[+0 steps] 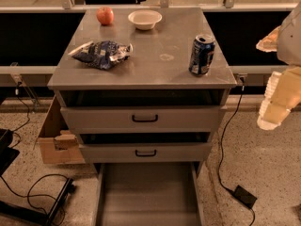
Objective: Place pepsi can into bottom drawer
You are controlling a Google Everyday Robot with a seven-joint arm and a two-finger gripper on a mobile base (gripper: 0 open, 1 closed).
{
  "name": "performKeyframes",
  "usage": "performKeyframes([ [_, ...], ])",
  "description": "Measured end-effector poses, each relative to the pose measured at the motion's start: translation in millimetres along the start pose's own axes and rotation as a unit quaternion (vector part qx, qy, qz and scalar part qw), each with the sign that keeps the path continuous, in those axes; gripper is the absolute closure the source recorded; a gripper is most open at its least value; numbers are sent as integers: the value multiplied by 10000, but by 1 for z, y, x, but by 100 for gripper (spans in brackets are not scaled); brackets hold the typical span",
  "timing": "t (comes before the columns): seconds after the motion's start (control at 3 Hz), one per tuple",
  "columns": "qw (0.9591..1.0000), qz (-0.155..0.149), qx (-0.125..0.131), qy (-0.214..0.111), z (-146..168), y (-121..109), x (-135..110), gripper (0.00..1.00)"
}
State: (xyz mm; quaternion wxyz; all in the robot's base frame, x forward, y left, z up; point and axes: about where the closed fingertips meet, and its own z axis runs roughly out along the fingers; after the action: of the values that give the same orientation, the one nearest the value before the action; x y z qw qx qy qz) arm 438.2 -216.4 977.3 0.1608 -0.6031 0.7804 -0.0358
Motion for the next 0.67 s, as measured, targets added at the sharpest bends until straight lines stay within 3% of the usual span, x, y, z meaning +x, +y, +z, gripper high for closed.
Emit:
performKeyframes([
  [0.33, 10000, -1, 64, -45, -1, -2, -1, 0],
  [0.67, 9991, 80, 227, -350, 4, -13, 2, 0],
])
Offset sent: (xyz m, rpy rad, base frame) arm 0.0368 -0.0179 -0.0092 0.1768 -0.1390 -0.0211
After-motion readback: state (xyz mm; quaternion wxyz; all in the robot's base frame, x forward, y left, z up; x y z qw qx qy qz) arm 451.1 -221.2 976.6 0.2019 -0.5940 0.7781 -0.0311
